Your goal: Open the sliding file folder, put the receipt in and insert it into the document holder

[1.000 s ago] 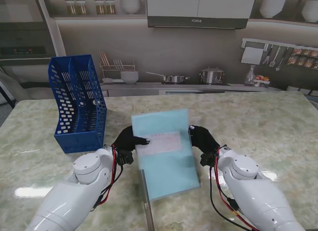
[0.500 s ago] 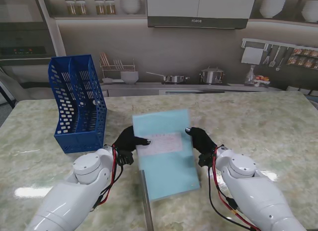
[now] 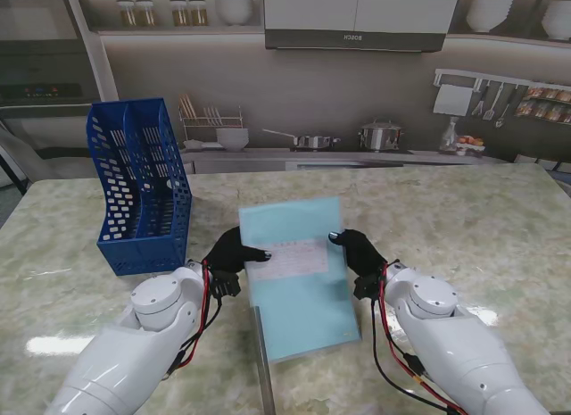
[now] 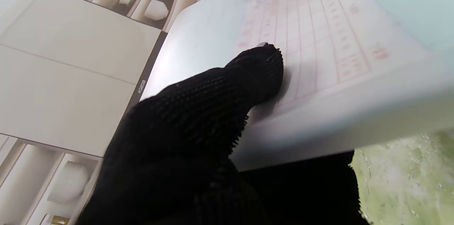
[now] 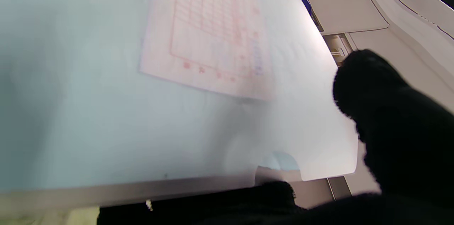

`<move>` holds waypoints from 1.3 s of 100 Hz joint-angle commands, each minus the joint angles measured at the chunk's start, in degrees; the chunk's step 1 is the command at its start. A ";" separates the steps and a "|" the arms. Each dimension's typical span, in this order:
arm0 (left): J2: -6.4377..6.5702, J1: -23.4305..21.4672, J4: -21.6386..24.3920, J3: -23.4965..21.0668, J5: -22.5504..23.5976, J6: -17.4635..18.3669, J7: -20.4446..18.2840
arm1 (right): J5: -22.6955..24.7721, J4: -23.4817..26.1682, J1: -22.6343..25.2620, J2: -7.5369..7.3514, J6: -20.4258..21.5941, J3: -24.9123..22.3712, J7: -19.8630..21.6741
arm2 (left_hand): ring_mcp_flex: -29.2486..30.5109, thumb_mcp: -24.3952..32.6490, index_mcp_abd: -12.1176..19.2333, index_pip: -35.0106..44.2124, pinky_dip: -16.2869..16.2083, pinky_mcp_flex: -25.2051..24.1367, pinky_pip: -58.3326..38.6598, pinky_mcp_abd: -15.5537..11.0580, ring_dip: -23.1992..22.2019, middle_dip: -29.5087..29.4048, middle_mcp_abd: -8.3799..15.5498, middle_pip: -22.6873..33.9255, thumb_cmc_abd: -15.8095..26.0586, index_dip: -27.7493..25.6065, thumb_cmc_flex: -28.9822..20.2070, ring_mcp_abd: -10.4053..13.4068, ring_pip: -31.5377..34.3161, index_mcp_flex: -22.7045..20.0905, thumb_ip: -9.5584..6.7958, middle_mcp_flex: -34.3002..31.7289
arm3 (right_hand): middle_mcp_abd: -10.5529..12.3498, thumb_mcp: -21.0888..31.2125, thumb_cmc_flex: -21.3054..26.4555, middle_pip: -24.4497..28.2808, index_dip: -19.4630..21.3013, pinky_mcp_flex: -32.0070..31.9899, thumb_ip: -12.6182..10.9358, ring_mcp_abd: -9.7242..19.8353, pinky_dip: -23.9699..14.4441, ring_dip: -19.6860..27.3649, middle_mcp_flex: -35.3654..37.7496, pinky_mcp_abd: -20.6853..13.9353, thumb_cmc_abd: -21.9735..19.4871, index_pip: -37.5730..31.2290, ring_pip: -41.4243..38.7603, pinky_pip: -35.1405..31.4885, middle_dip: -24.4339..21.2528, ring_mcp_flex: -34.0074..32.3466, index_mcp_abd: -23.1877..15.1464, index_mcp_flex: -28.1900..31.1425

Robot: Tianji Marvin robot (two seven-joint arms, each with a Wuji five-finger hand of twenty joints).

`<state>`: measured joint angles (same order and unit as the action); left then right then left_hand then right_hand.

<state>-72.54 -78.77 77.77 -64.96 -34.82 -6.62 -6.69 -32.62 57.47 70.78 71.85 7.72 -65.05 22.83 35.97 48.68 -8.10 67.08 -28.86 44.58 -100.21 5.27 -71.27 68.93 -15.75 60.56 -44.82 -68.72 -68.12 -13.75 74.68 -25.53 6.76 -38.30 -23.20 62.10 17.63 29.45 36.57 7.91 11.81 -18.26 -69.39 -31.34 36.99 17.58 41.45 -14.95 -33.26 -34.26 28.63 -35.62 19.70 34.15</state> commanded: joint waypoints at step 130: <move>-0.03 0.22 0.75 0.19 -0.40 -0.14 -0.23 | -0.47 -0.68 -1.37 1.01 -1.20 1.93 0.80 | 2.36 9.99 8.17 4.52 1.23 5.06 -1.58 -12.83 -1.36 0.92 -0.91 1.21 0.60 -0.77 -4.72 0.17 2.60 -4.35 0.07 -0.01 | 6.99 -10.48 32.76 26.62 -1.91 16.51 1.20 7.66 15.11 -18.90 22.91 -13.99 -13.93 -42.39 -52.24 -59.25 18.79 -31.77 -22.88 13.19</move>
<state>-72.44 -78.61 77.93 -64.85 -35.22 -6.62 -6.94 -32.71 56.37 69.10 72.22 6.95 -63.41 23.45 36.01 50.29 -7.54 67.53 -28.87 45.08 -101.55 4.83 -71.63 68.97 -15.75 60.56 -46.10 -69.57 -67.65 -13.54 74.79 -26.13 6.86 -38.30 -13.71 45.84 45.84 53.85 34.17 22.41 13.80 -9.03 -51.37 -49.08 58.24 10.71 29.75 -55.10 -80.61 -85.36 47.55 -63.74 1.97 47.31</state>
